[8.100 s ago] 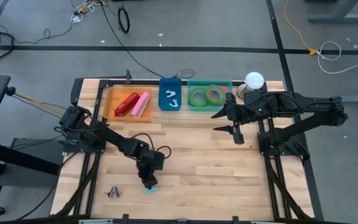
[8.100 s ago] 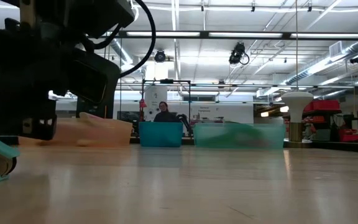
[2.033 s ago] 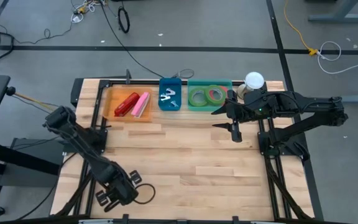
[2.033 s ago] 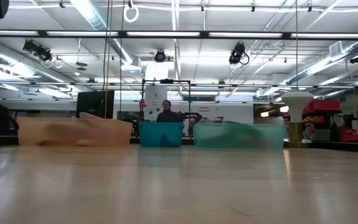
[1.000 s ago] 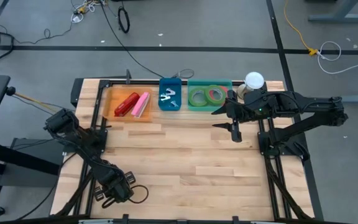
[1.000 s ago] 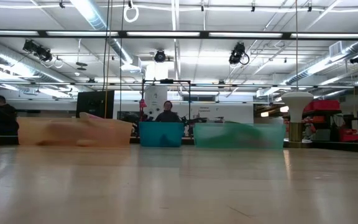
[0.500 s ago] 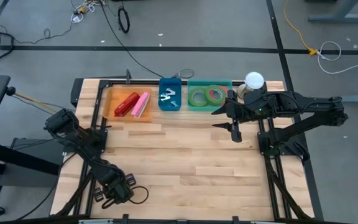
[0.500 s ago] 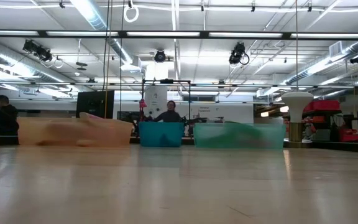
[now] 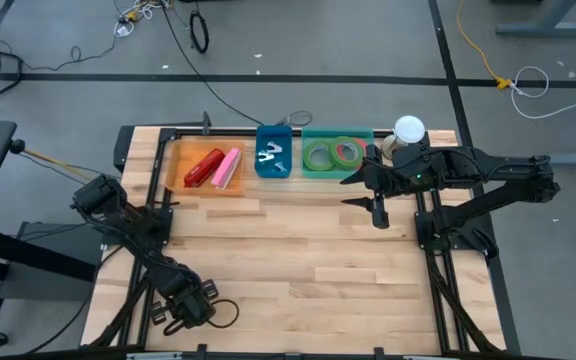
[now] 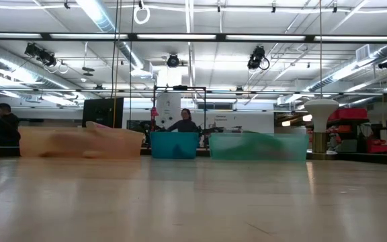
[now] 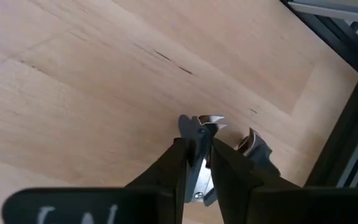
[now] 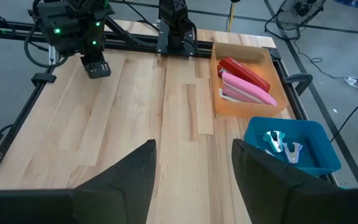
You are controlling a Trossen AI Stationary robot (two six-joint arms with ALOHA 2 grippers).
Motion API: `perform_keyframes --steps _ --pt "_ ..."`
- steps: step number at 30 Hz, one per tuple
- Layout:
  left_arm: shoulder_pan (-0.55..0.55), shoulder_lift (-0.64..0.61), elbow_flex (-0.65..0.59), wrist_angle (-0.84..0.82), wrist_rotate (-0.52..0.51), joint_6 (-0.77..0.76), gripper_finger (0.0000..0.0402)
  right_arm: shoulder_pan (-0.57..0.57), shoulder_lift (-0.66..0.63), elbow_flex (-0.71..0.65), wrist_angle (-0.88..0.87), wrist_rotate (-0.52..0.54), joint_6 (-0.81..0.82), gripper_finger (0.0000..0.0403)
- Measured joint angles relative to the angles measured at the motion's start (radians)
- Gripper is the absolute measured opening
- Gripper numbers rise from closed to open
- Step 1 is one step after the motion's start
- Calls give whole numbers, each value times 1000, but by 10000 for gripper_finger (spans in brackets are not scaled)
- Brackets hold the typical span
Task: Pick and place Stapler, Stapler remover, tape
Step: Put the black staple remover into the blue bin
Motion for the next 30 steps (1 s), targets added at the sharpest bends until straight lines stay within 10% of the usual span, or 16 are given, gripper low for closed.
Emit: perform_keyframes --steps 30 --pt "1 -1 67 -14 31 -55 71 0 0 0 0 0 0 210"
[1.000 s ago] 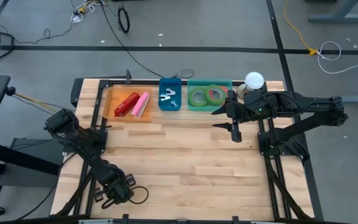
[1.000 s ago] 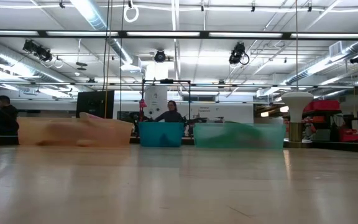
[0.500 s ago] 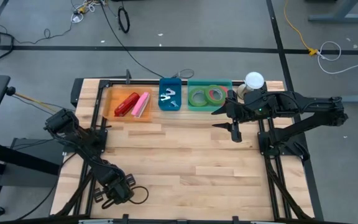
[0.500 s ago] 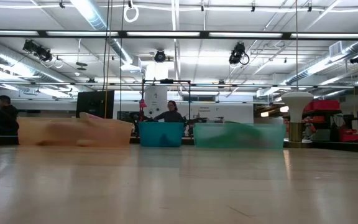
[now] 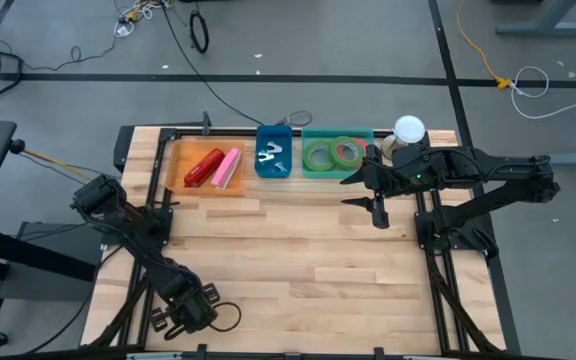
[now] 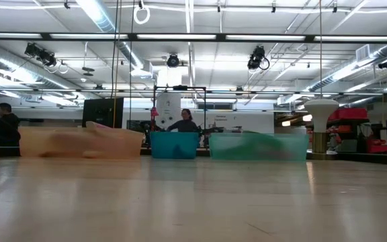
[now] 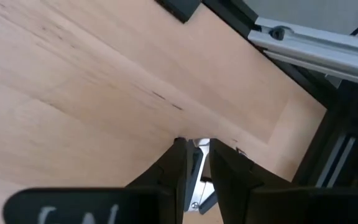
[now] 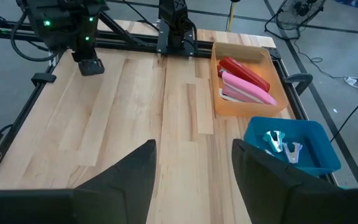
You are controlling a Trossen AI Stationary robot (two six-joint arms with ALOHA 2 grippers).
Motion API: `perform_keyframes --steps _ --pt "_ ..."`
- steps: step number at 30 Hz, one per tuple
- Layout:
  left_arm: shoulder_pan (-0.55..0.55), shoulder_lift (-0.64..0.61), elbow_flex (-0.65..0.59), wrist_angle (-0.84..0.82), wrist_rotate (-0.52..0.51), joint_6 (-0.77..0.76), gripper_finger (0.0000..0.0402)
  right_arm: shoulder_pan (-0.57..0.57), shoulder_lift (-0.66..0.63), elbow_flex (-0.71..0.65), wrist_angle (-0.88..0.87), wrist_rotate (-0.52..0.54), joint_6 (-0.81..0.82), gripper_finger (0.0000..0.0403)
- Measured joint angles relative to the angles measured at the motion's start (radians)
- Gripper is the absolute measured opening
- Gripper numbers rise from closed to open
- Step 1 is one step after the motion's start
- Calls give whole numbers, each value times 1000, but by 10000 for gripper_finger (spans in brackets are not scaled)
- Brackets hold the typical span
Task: Pick and place Stapler, Stapler remover, tape
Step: Put the black staple remover into the blue bin
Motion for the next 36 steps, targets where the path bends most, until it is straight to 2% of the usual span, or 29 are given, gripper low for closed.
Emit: perform_keyframes --steps 21,31,36 --pt "0 0 -1 -35 -10 37 68 0 0 0 0 0 0 210" --pt "0 0 -1 -38 10 52 17 0 0 0 0 0 0 210" --pt "0 0 -1 -38 13 52 5 0 0 0 0 0 0 210"
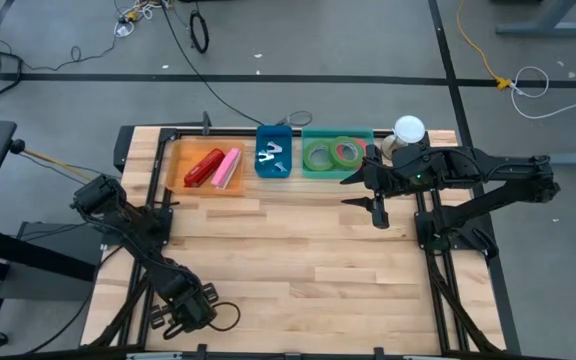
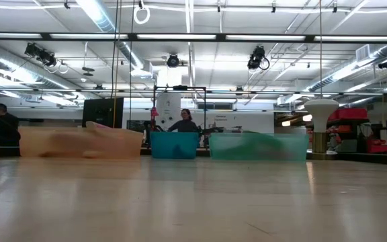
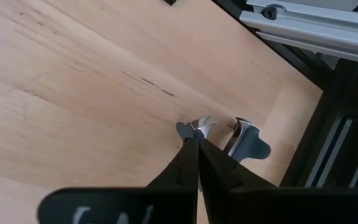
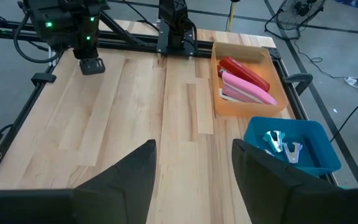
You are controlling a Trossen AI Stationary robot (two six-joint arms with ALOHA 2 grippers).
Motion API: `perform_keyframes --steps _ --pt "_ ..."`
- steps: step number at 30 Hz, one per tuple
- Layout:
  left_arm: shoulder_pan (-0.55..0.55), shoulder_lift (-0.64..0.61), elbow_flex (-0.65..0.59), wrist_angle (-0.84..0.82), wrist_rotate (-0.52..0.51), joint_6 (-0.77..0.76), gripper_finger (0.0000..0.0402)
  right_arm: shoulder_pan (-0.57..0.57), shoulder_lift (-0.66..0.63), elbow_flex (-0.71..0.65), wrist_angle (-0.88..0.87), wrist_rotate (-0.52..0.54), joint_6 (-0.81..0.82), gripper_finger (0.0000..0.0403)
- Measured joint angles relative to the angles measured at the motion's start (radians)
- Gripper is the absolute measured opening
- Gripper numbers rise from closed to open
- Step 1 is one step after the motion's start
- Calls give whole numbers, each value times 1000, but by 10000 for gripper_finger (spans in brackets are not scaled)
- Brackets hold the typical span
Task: Pick and place Stapler, Stapler remover, tape
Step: Put the black staple remover into the blue bin
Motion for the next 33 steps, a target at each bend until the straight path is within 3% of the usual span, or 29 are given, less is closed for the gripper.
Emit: perform_keyframes --steps 12,22,33 --pt "22 0 1 -25 23 -10 3 0 0 0 0 0 0 210" --pt "110 -1 98 -212 9 59 1 0 0 0 0 0 0 210" --pt "271 -138 134 -383 -80 195 1 0 0 0 0 0 -6 210"
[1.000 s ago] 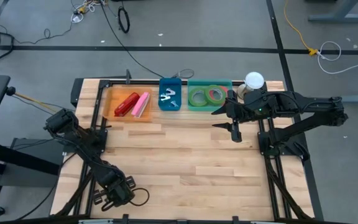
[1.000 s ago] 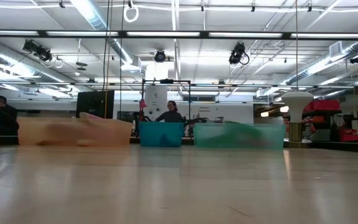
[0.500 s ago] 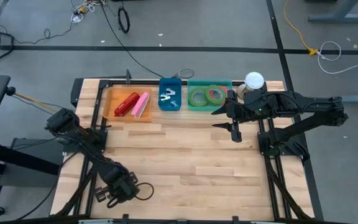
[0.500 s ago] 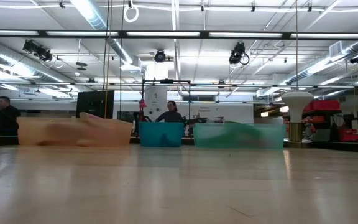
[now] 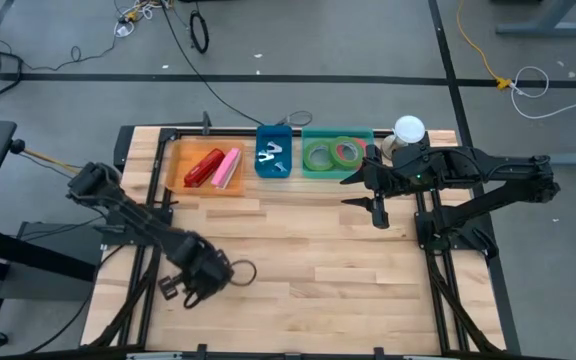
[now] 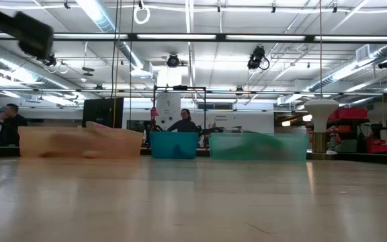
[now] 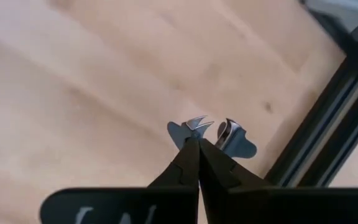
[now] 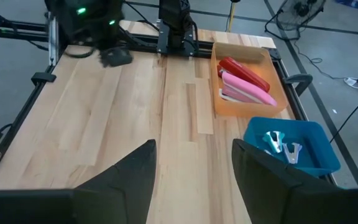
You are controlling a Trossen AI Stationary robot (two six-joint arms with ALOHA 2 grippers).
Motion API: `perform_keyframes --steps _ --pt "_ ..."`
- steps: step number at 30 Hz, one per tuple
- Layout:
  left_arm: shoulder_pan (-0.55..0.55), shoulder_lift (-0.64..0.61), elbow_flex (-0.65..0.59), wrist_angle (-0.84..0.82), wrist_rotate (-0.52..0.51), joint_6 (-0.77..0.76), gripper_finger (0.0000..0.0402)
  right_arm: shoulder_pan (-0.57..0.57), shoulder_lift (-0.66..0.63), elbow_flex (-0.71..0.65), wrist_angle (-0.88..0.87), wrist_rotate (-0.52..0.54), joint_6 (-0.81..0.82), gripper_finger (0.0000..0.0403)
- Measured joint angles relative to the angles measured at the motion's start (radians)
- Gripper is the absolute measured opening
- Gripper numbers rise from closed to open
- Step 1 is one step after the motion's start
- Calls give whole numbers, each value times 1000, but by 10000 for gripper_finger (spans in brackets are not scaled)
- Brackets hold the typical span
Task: Pick and place Stapler, Stapler remover, tape
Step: Put the black staple remover into the blue bin
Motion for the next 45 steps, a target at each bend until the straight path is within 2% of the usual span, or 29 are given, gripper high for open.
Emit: perform_keyframes --steps 8,18,26,33,40,45 --pt "218 -108 0 -94 -44 113 0 0 0 0 0 0 -5 210" --pt "558 -150 0 -39 -109 180 0 0 0 0 0 0 -5 210" --pt "780 -149 0 233 -104 162 0 0 0 0 0 0 -5 210" --pt "955 -147 0 546 -107 -21 0 0 0 0 0 0 -5 210" --pt "1072 -147 0 848 -103 -127 0 0 0 0 0 0 -5 210" --pt "1131 -130 2 941 -101 -170 0 0 0 0 0 0 -5 210"
